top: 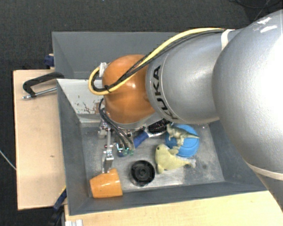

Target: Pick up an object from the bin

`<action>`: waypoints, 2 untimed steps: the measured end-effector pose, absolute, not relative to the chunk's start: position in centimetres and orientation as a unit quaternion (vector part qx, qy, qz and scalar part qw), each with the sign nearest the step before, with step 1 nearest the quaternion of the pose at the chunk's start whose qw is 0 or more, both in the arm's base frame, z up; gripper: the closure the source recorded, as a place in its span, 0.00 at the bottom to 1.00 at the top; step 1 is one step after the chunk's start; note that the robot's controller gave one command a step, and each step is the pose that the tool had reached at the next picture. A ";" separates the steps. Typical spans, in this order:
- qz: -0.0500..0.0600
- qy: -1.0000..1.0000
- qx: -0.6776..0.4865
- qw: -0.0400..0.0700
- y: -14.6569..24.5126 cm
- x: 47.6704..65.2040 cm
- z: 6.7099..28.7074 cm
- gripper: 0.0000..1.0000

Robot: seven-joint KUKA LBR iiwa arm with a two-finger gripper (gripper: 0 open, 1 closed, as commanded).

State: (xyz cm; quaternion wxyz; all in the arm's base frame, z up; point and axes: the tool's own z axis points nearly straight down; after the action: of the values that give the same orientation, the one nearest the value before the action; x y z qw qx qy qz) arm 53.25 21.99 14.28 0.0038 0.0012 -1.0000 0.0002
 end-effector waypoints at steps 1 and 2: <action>-0.009 -1.000 0.009 -0.024 18.4 51.5 12.8 0.00; -0.005 -0.998 0.053 -0.035 11.0 51.7 12.5 0.00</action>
Offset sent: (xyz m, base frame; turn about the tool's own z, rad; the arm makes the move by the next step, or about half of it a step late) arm -0.0389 -0.0525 -0.0350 -0.0174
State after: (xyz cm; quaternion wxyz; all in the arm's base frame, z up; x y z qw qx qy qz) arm 51.71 11.00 12.45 -0.0354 0.0529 -0.9980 -0.0052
